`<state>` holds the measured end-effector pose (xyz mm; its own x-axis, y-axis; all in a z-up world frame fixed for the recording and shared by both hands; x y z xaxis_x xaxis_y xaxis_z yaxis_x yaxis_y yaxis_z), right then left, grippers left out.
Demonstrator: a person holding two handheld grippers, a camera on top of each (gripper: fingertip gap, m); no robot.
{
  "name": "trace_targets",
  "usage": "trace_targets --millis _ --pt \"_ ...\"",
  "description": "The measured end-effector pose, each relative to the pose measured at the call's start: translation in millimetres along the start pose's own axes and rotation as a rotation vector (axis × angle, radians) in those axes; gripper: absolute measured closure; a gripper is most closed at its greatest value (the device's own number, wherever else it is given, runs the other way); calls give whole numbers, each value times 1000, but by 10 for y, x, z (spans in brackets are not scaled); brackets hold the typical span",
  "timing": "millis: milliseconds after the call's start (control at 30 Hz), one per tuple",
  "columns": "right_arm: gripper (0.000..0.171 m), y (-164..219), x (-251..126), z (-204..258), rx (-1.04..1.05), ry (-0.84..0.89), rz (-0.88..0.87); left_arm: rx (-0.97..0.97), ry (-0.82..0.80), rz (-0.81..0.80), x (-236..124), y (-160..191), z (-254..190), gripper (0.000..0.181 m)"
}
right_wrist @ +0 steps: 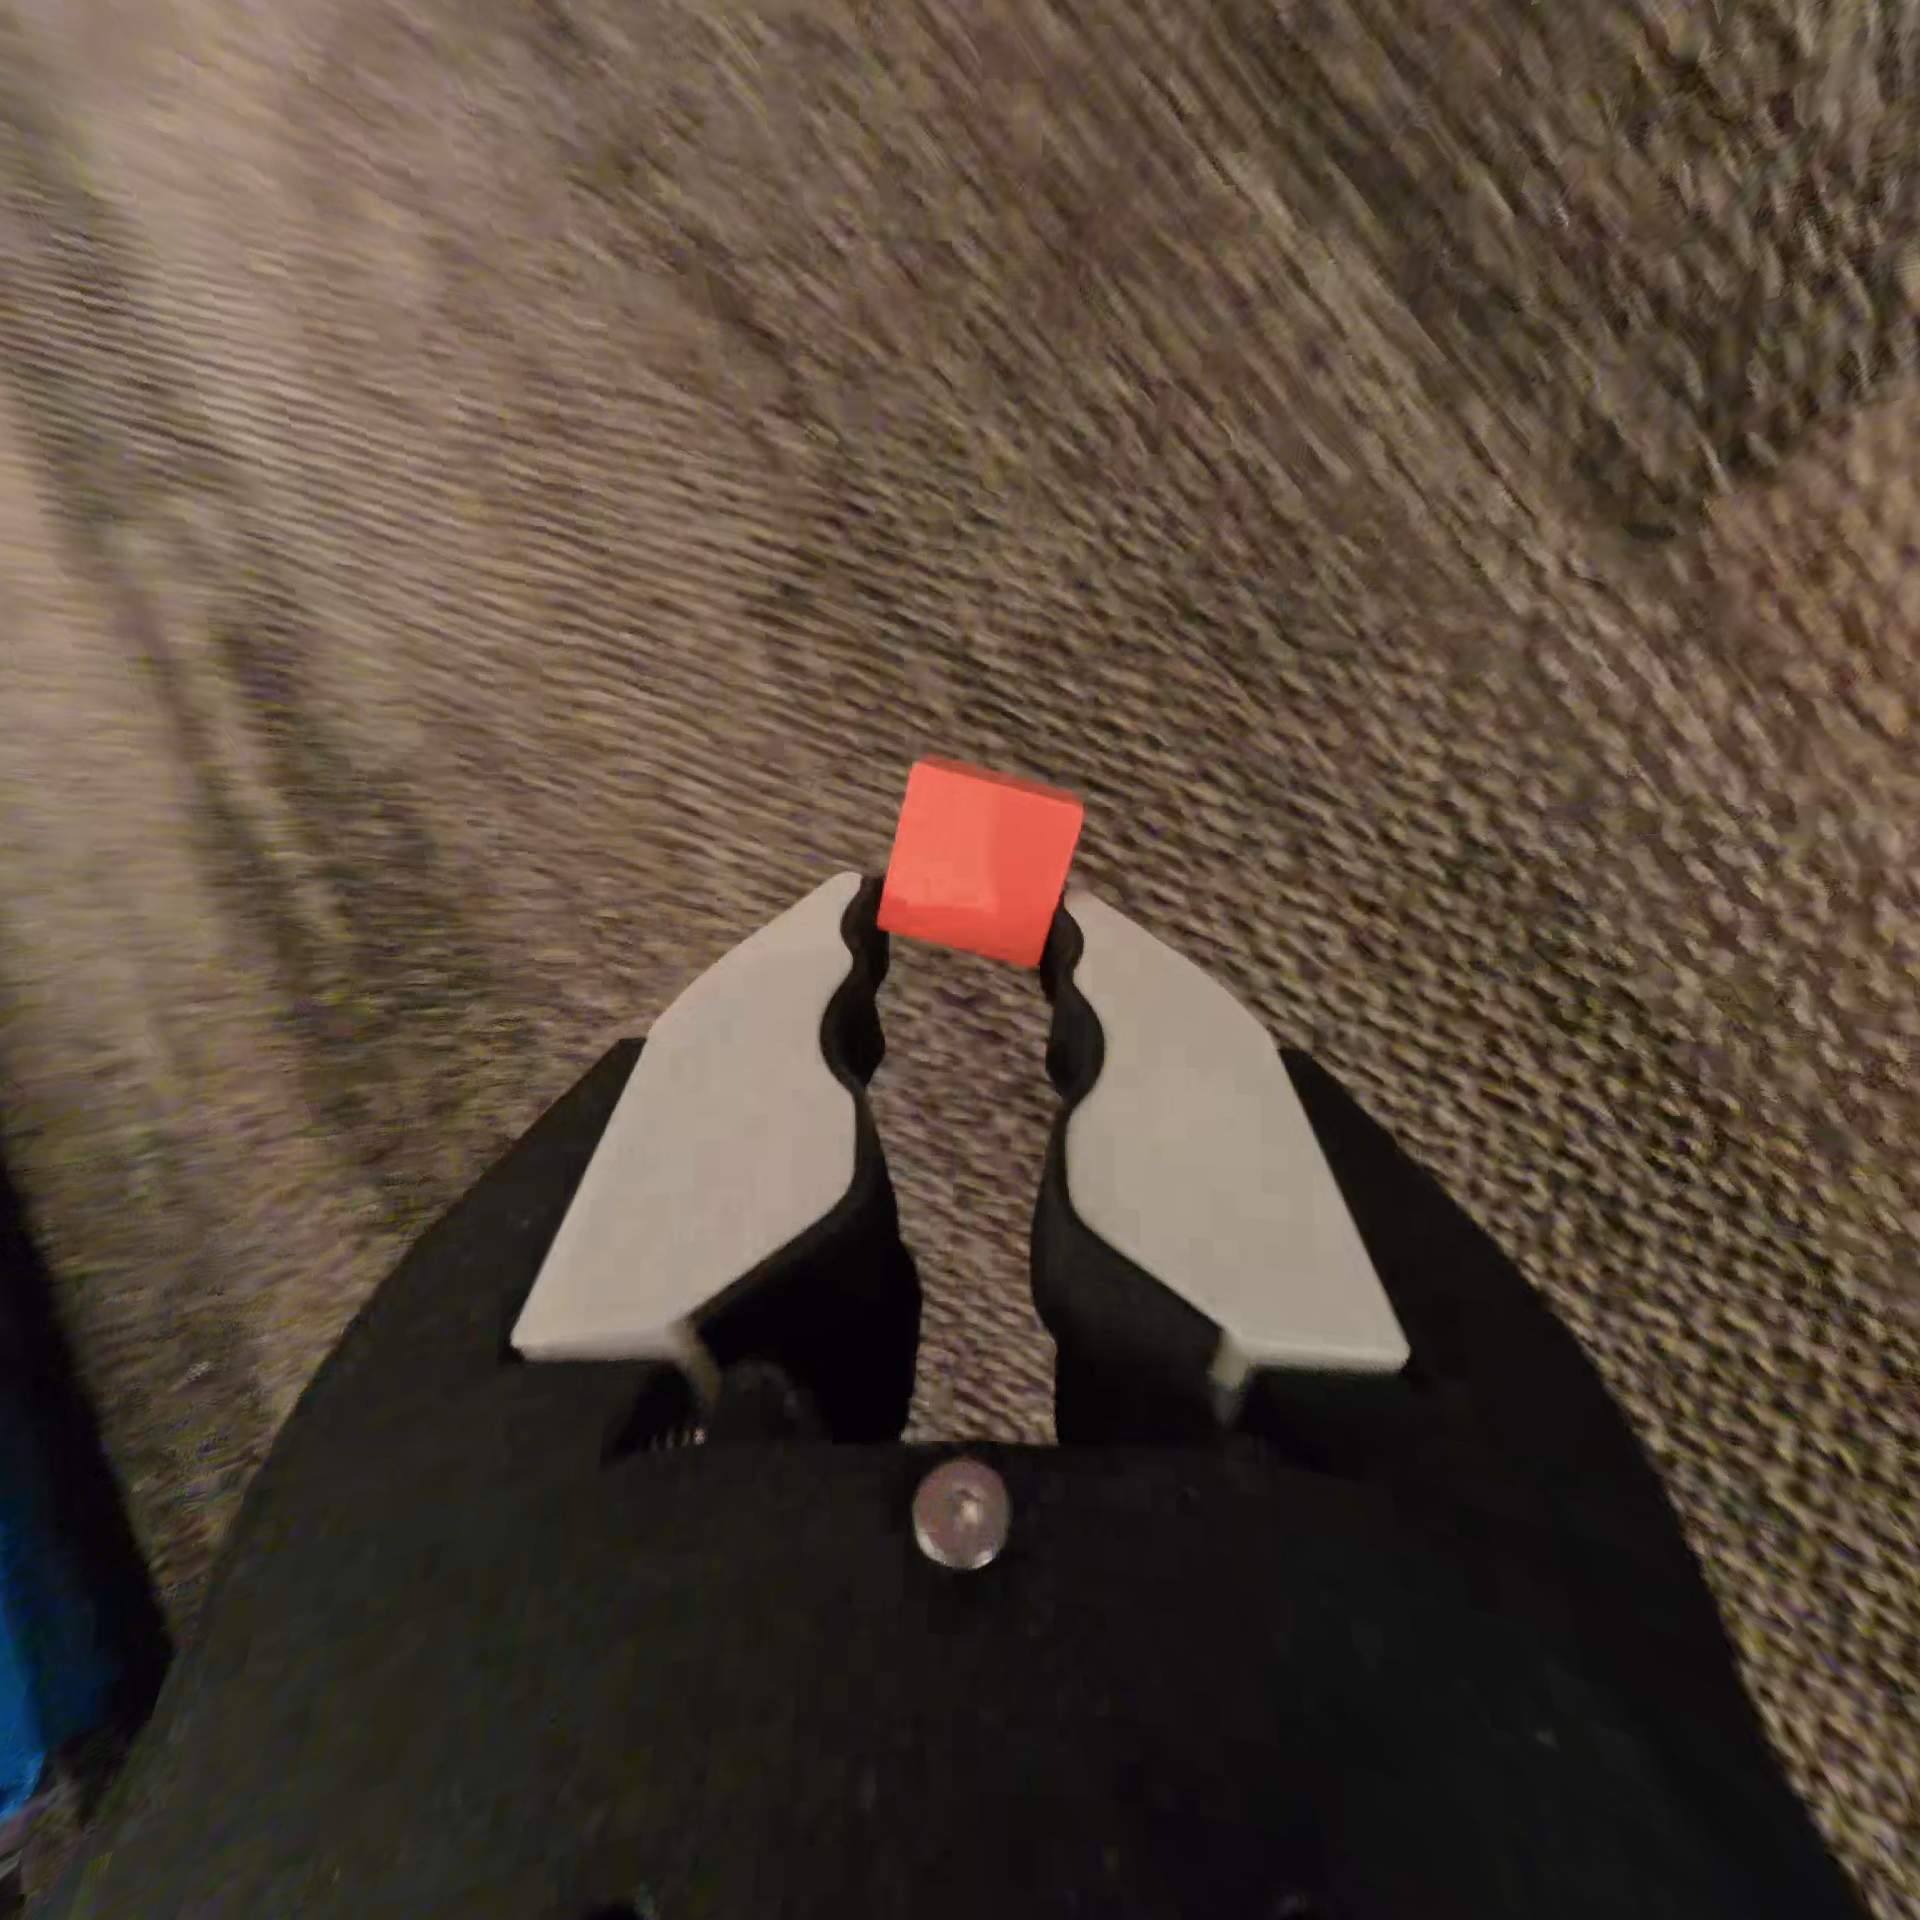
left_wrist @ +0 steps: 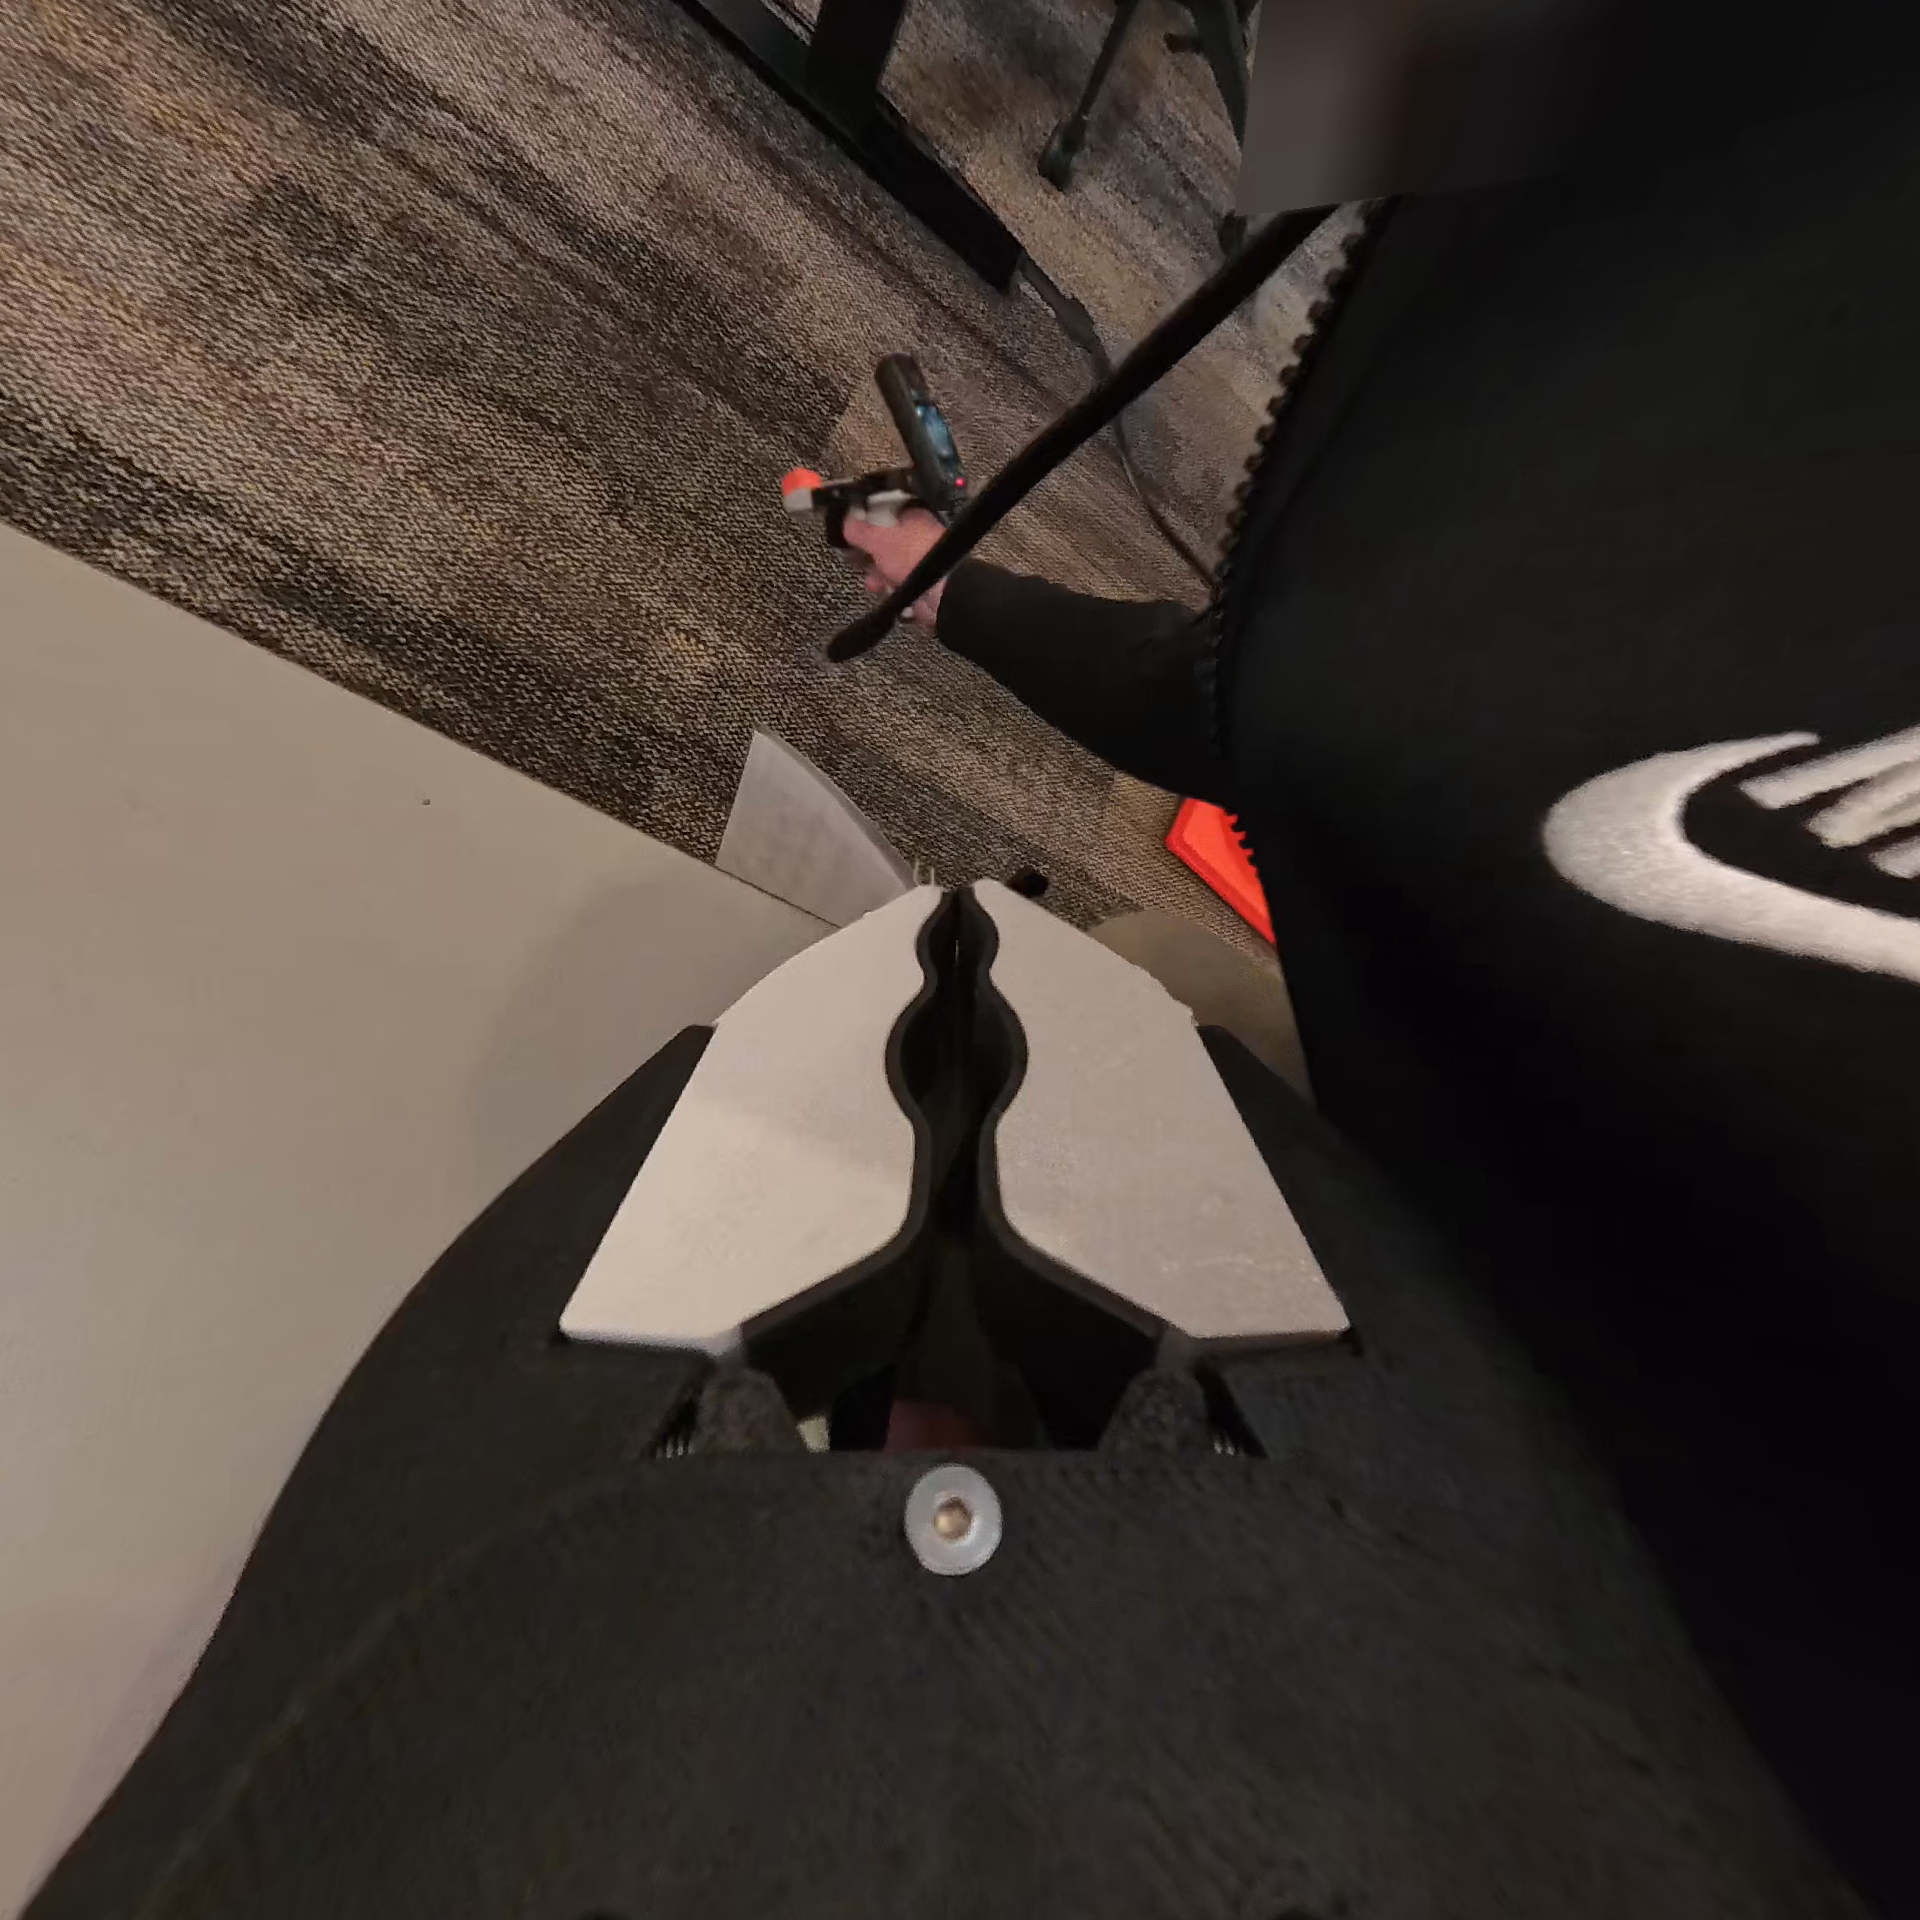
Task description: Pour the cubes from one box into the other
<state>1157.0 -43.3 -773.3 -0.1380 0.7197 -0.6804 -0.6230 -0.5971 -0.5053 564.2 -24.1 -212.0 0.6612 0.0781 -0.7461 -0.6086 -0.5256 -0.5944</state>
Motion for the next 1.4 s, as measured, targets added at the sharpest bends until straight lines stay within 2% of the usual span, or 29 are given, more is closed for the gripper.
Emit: trace_targets --millis 133,333,500,667,833,933,1067,1133,1267,1400 --pt "147 -241 -319 821 -111 -163 -106 2 12 1 -13 3 3 181" --pt "147 -513 -961 2311 -395 -365 -143 18 16 -88 -101 12 -9 175" --pt "147 -682 -1837 3572 -599 -481 -191 11 13 -176 -190 14 -10 154" --pt "147 -732 -2724 4728 -764 -512 -199 43 53 -263 -307 87 -117 151" --pt "147 -549 -3501 5886 -855 -548 -213 27 102 -395 -489 160 -140 151" --pt "147 -250 -3858 6670 -946 -593 -201 107 257 -413 -1027 445 -427 147" --pt "147 330 -4132 7797 -1077 -721 -130 243 241 -534 -2036 984 -426 144" --pt "147 670 -4169 8370 -1179 -762 -60 280 192 -567 -2553 1281 -316 134" --pt "147 1244 -4090 9355 -1271 -786 58 339 -85 -665 -3595 1897 127 120" --pt "147 1714 -3775 9986 -1304 -726 188 280 -492 -671 -4512 2557 909 104"
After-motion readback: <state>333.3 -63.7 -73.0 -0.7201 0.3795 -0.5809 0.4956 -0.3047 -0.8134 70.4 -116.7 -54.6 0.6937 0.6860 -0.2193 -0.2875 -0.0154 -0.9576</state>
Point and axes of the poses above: each gripper's, where its closed fingertips meet, x out along the fingers, y out of its underside, z = x × y across the jaws, the point moved 9 cm from there along -x, back along the fingers, and after that the axes turned 14 degrees about -y, right-handed, at the moved point
